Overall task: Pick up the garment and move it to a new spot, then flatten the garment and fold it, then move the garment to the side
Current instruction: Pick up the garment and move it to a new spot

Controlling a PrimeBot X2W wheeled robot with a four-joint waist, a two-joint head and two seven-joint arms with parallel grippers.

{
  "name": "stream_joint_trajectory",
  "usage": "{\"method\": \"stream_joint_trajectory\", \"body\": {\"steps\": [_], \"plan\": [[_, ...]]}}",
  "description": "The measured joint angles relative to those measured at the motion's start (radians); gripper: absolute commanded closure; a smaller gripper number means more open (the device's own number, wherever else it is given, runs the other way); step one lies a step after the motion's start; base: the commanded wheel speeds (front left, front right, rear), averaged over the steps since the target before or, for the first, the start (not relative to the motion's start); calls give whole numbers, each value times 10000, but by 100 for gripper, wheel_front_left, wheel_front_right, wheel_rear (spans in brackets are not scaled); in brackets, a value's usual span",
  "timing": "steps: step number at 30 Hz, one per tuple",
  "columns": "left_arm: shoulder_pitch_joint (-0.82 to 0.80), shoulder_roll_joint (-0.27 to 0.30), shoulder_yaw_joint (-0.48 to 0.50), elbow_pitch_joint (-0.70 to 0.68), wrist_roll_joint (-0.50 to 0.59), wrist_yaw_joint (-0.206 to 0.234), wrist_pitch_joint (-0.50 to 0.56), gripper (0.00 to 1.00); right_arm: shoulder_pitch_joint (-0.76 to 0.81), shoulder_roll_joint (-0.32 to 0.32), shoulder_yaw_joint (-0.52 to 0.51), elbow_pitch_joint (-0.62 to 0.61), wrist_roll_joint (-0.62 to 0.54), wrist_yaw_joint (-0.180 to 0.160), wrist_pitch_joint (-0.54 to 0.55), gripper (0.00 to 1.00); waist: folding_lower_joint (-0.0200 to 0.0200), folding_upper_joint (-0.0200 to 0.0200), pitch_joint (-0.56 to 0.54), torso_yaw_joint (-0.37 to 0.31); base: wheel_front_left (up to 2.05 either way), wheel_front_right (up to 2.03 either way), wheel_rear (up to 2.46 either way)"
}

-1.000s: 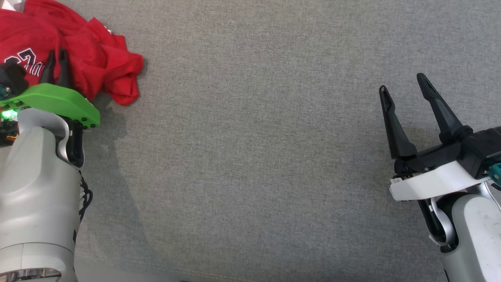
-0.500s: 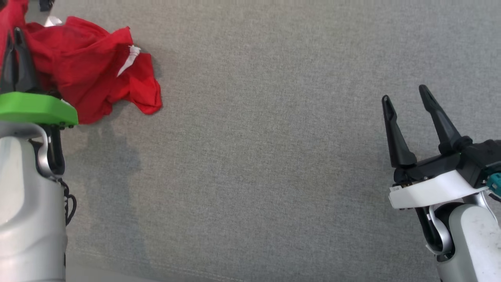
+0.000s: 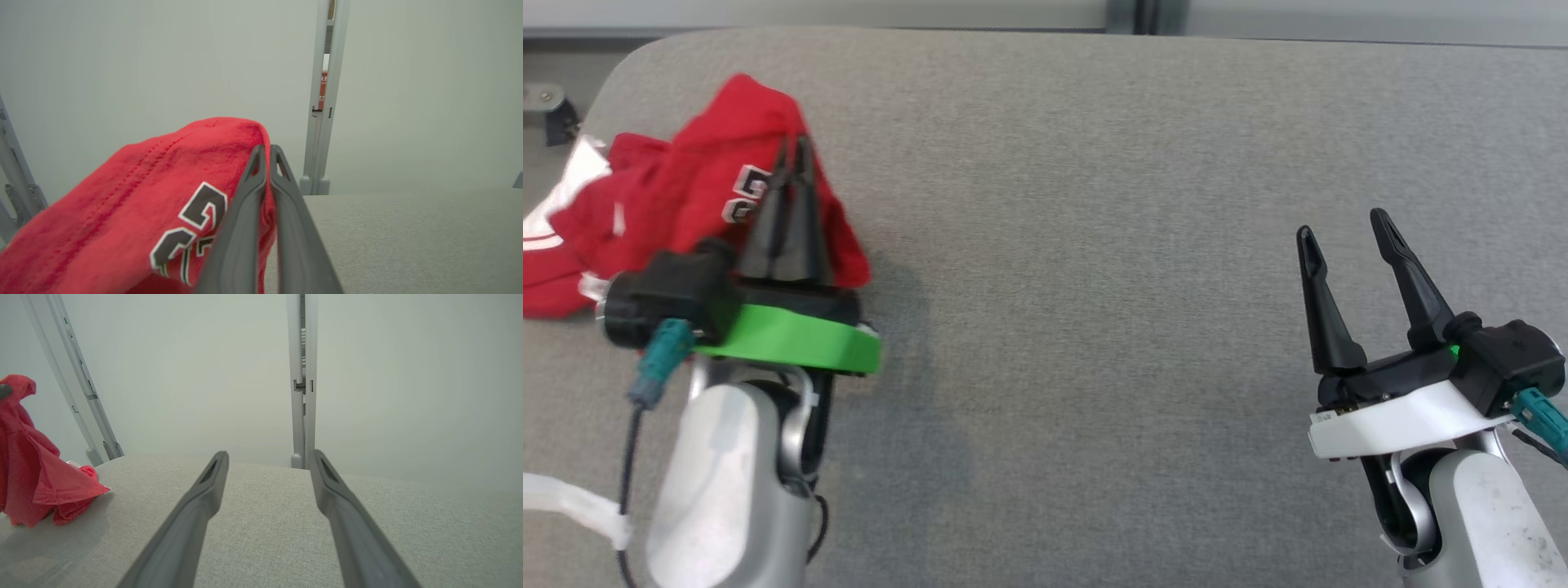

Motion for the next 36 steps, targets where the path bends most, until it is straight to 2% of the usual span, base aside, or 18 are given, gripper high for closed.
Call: {"method": "stream_joint_trajectory", "body": {"steps": [5, 13, 19, 20, 21, 22, 26, 30, 36], "plan": [[-66, -408, -1783, -96, 8, -268, 454, 100, -25, 134, -10, 109, 79, 2, -173, 0, 0, 0, -59, -943, 0, 0, 0], [-1011, -617, -4661, 1009, -468, -447, 612, 100, -126, 416, -46, 583, 303, 2, -539, 0, 0, 0, 227, -2755, 0, 0, 0], [-1354, -646, -6023, 2059, -1147, -476, 533, 100, -225, 543, -23, 895, 535, 2, -763, 0, 0, 1, 600, -3958, 0, 0, 0], [-1399, -639, -6132, 2253, -1175, -477, 479, 91, -231, 564, -2, 945, 558, 2, -794, 0, 0, 0, 677, -4135, 0, 0, 0], [-1445, -640, -6199, 2364, -1195, -477, 364, 51, -236, 573, 2, 989, 573, 2, -803, 0, 0, 0, 741, -4268, 0, 0, 0], [-1521, -640, -6261, 2483, -1202, -464, 221, 0, -239, 575, -4, 1032, 587, 2, -834, 0, 0, 0, 819, -4413, 0, 0, 0], [-1686, -644, -6420, 2474, -1202, -245, -359, 0, -241, 600, -77, 1181, 583, 0, -874, 0, 0, 0, 1116, -4704, 0, 0, 0], [-1715, -640, -6234, 2033, -1206, 155, -667, 0, -240, 621, -128, 1195, 474, 2, -890, 0, 0, 0, 1157, -4579, 0, 0, 0], [-1435, -173, -5118, 1415, -1206, 1057, -846, 0, -227, 591, -165, 1081, 253, 2, -874, 0, 0, 0, 1032, -4001, 0, 0, 0]]}}
